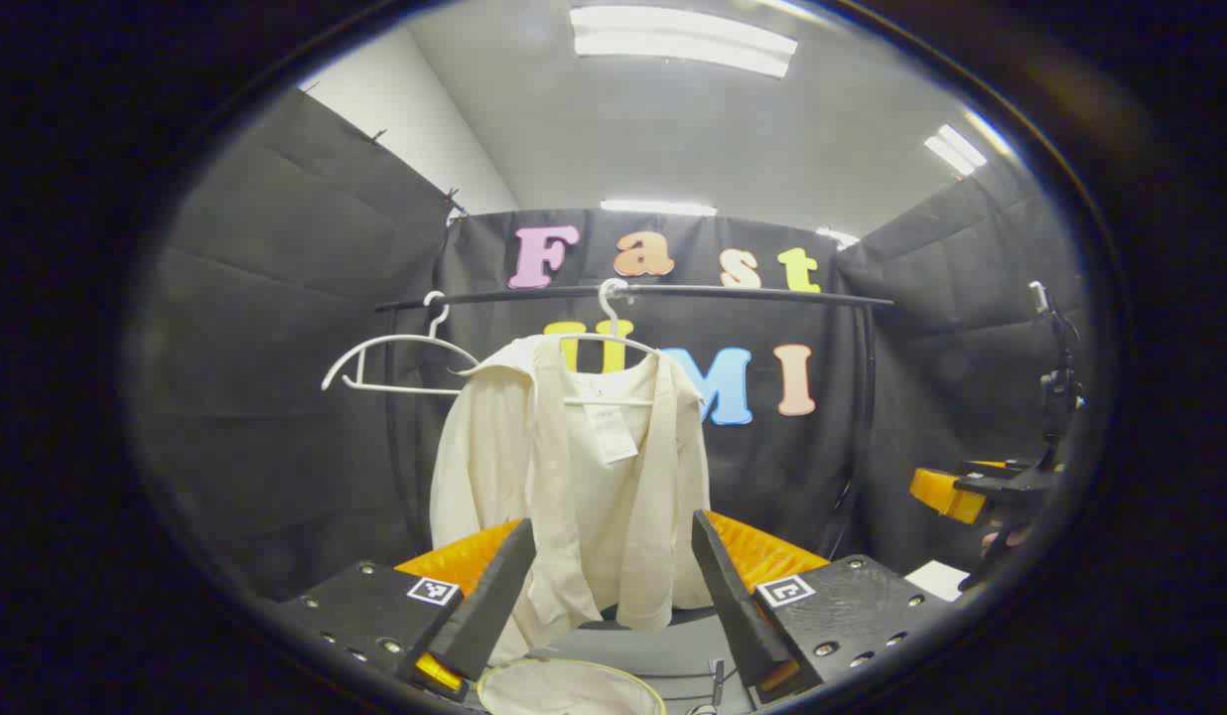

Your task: Grasp the clothes on the hanger with both hands and then place them into the laundry hamper below.

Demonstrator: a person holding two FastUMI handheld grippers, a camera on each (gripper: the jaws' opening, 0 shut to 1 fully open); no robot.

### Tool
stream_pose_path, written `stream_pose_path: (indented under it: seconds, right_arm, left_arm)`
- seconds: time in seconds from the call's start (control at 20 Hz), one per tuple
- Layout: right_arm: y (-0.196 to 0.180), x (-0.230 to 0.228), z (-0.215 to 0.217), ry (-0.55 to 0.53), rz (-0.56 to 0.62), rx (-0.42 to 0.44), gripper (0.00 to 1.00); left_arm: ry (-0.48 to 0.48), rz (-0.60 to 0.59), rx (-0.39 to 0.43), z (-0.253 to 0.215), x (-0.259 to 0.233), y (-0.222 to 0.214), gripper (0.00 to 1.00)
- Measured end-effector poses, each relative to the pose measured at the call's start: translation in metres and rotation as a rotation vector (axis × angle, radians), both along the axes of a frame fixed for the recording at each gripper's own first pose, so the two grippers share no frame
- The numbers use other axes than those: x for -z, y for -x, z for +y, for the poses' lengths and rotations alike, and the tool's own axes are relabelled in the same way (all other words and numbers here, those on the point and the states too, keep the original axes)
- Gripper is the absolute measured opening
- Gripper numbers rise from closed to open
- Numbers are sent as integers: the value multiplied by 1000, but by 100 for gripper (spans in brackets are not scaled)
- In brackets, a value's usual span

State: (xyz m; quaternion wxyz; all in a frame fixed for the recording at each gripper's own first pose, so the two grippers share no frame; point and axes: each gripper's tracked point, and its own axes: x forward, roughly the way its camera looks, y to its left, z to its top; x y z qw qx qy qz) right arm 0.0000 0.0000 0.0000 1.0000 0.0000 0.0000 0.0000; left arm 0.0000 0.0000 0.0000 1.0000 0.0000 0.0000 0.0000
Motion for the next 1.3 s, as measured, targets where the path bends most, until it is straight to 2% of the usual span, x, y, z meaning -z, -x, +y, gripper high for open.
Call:
stream_pose_path:
  seconds: [0.1,0.15,0.2,0.25,0.3,0.65,0.7,0.8,0.95,1.0,1.05,1.1,1.15,1.2,1.25,1.3]
  right_arm:
    - [2,-2,1,-15,-7,17,99]
    - [5,2,6,-34,2,16,98]
    - [7,5,11,-44,7,12,94]
    - [7,6,14,-39,7,10,93]
    - [8,8,15,-22,12,11,97]
    - [13,17,14,-3,44,14,93]
    - [14,17,15,1,45,13,97]
    - [12,17,15,7,45,10,97]
    - [5,15,24,2,48,-8,93]
    - [2,12,27,3,46,-18,97]
    - [0,11,30,4,46,-30,97]
    - [-3,8,33,5,43,-42,93]
    - [-7,5,35,8,36,-53,93]
    - [-14,3,36,13,33,-57,92]
    - [-22,4,38,17,38,-65,92]
    - [-28,4,40,14,36,-72,97]
  left_arm:
    - [11,8,16,1,1,2,93]
    - [3,16,18,5,3,3,89]
    - [-11,20,11,12,5,6,93]
    - [-23,21,0,20,7,7,89]
    - [-26,26,-9,24,10,9,89]
    - [14,81,-44,36,34,14,89]
    - [16,85,-51,37,36,16,89]
    - [21,88,-61,39,38,16,89]
    - [24,89,-75,43,34,12,89]
    - [23,86,-78,43,30,8,93]
    - [21,82,-80,44,28,5,89]
    - [18,80,-84,44,25,1,89]
    - [15,73,-90,45,21,-2,89]
    - [11,64,-99,46,16,-6,93]
    - [10,59,-108,47,12,-11,89]
    - [13,49,-115,48,7,-18,89]
